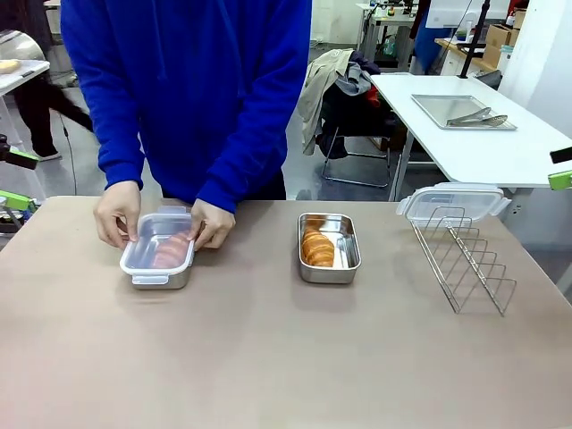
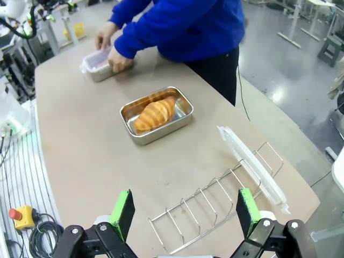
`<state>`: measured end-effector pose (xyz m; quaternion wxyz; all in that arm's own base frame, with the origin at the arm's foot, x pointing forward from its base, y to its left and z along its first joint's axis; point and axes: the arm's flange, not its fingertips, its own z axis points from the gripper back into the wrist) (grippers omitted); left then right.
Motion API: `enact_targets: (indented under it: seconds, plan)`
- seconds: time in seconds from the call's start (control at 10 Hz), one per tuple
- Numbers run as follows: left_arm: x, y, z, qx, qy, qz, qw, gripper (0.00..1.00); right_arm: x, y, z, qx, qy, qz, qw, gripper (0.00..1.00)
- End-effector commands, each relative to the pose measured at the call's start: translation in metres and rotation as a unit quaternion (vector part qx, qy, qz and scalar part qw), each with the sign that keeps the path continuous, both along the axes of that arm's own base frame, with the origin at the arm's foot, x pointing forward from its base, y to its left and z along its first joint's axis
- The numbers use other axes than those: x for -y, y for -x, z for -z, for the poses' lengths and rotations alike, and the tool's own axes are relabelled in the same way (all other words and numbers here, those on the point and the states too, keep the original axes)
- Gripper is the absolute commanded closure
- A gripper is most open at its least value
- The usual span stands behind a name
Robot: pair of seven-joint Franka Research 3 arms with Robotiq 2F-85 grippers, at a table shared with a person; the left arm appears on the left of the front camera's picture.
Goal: Place the bread in airtight containers.
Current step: Pick up one Airtight Container lid and hand it to the human.
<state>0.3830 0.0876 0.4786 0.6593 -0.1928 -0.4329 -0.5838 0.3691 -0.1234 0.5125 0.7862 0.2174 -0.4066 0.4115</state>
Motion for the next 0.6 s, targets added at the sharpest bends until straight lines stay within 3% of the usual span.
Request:
enact_targets:
  seconds: [0.0,0.5]
  plan:
    - [0.0024,0.0008,0.0024,0.013,0.011,0.002,1.0,0.0,0.0003,-0.0017,-0.0019,0.006,-0.01,-0.001,1.0,0.0]
    - [0.0024,0.0008,0.0024,0.013,0.011,0.002,1.0,0.0,0.0003,-0.0017,-0.0019,0.006,-0.01,-0.001,1.0,0.0]
